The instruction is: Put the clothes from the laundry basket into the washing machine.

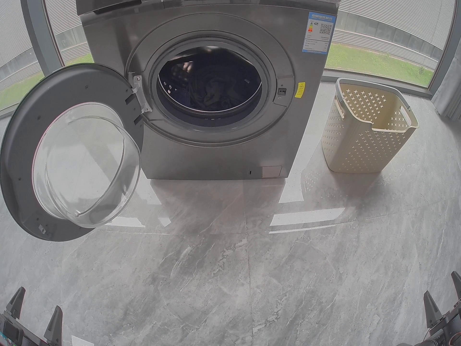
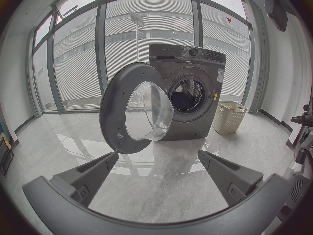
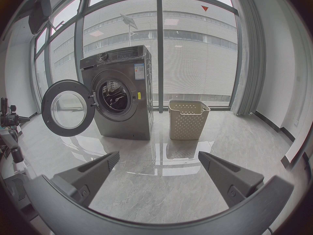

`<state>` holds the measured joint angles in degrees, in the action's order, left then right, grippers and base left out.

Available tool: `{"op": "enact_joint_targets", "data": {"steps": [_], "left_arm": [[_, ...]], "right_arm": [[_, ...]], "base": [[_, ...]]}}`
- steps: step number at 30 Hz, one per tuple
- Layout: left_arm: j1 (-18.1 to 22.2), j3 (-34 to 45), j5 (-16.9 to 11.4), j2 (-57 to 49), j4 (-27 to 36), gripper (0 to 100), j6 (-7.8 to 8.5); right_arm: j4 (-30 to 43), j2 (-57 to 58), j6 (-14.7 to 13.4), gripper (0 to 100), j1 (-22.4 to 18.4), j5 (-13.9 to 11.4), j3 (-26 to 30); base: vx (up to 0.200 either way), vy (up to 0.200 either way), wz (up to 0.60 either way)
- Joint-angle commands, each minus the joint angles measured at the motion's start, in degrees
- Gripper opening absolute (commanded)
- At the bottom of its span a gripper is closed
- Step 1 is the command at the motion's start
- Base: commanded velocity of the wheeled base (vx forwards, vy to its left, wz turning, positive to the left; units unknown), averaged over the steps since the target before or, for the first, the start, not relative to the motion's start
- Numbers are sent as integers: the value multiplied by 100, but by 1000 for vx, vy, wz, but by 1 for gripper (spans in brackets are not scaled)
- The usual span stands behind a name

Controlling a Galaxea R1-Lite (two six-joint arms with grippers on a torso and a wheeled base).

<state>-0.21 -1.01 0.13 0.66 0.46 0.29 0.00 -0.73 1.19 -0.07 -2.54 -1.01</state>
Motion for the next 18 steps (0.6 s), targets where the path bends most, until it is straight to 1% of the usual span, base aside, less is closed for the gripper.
{"op": "enact_joint_targets", "data": {"steps": [1,2,4,7,18], "left_arm": [[3,92,4,-57,-2,100,-12],[3,92,4,-57,-2,100,-20],[3,84,4,-57,-2,100,-82],[3,92,4,-57,-2,100,-117],[3,92,13,-57,-2,100,-117]], "right_arm": [[0,29,4,100,-1,-1,101],[0,29,-5,100,-1,-1,101],[0,29,-14,100,-1,-1,101],[0,29,-23,100,-1,-1,101],[0,29,-14,100,-1,-1,101]], "base": [[0,0,0],[0,0,0],[0,200,0],[0,200,0],[0,200,0]]}}
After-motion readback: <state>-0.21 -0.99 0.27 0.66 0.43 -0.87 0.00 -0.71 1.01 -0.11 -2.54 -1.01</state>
